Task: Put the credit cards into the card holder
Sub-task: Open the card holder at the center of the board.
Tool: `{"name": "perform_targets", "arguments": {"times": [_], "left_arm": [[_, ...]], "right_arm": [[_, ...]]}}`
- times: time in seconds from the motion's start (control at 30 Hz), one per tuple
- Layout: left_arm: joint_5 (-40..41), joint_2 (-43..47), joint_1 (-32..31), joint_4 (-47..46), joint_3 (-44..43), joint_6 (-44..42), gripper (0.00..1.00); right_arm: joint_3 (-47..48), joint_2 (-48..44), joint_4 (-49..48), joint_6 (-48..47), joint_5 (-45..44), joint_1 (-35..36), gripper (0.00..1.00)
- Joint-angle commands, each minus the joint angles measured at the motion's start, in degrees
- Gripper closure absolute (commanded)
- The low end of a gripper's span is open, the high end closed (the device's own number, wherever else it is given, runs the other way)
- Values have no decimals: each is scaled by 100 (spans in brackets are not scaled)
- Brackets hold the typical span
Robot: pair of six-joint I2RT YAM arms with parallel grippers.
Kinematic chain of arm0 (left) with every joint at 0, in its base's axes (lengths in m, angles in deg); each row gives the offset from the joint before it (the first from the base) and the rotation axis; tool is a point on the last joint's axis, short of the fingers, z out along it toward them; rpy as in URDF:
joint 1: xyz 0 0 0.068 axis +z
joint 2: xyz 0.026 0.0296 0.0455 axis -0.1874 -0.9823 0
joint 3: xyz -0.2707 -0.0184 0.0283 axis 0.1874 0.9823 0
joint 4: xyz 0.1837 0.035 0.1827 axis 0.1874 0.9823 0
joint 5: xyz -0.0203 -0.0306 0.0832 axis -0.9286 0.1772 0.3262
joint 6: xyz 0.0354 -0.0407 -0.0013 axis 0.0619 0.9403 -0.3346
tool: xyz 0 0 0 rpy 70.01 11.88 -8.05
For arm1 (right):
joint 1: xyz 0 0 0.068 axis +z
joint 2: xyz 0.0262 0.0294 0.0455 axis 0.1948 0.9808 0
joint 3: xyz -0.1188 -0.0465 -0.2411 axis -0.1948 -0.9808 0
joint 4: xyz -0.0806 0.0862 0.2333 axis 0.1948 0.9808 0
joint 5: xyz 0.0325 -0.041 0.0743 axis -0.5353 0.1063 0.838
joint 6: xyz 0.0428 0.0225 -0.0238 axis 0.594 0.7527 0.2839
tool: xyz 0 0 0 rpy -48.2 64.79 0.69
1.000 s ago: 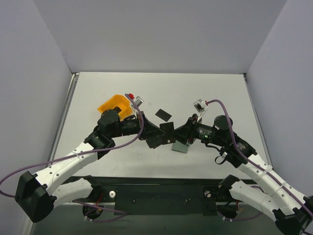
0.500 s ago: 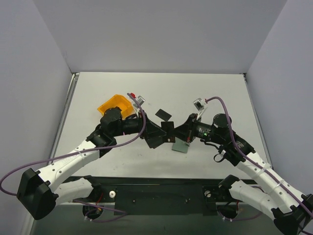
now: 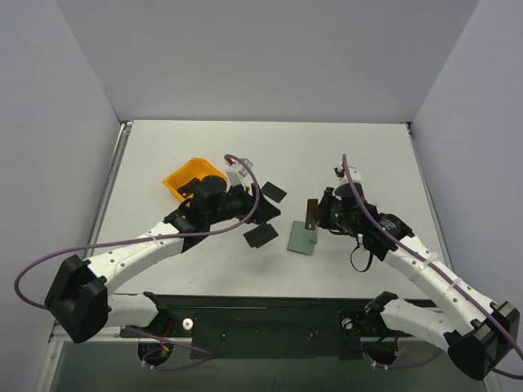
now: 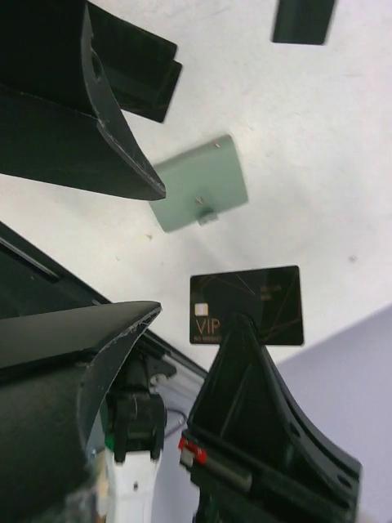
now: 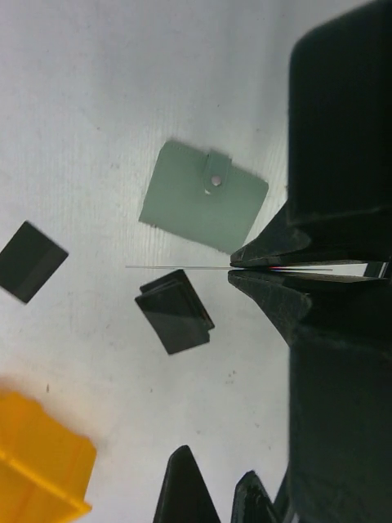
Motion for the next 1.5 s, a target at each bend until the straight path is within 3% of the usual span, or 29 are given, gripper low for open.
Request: {"name": "perform_targets", "arguments": {"times": [0.0,0.17,0.37,0.67,1.2,1.47], "left_arm": [[896,-528,-420,-107,131,-302,41],[1203,-1212,-745,-512,175,-258,59],[1397,-1916,-939,-732,-79,-258,99],[1318,-2734,-1053,-1250,-281,-205,100],[1098,-3912,-1185,-1032,-1134,-178,100],[1248,-4027,-1211,-750,-1213,-214,100]], "right_arm": [[263,572,362,140,-432,-27,100],[369,1274,257,193,-212,-27,100],[615,2198,362,386,-177,-44,100],[879,3051,863,439,-405,-158,100],[589,2867,1382,404,-1319,-220,100],[308,2691,1373,509,-1197,-343,100]]}}
